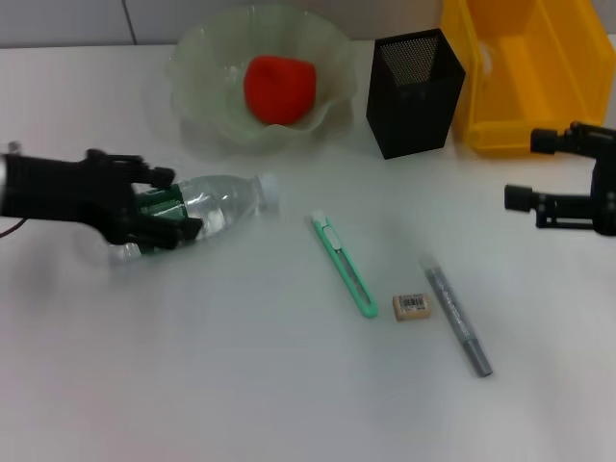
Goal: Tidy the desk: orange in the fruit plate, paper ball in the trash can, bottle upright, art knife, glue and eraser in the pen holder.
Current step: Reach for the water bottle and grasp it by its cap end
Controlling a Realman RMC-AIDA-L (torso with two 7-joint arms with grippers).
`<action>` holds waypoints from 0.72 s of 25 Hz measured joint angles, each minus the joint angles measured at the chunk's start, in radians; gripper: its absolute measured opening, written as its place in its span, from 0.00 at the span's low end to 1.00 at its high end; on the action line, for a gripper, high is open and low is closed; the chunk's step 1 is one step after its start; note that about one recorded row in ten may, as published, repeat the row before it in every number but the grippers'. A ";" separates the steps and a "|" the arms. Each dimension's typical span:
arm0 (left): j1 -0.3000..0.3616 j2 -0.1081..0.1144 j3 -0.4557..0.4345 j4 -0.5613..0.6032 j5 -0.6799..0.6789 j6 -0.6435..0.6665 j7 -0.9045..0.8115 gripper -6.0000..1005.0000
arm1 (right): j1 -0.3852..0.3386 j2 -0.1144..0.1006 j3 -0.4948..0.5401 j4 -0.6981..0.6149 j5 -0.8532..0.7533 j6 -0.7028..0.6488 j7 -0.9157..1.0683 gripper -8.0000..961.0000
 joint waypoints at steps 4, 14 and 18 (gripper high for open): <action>-0.021 -0.006 0.153 0.011 -0.006 -0.106 -0.033 0.83 | -0.019 -0.001 0.006 0.038 0.056 -0.026 -0.079 0.87; -0.069 -0.007 0.511 0.043 0.001 -0.368 -0.181 0.83 | -0.049 -0.010 0.022 0.045 0.068 -0.050 -0.083 0.87; -0.105 -0.007 0.612 0.033 0.033 -0.465 -0.228 0.83 | -0.061 -0.018 0.038 0.039 0.046 -0.072 -0.060 0.86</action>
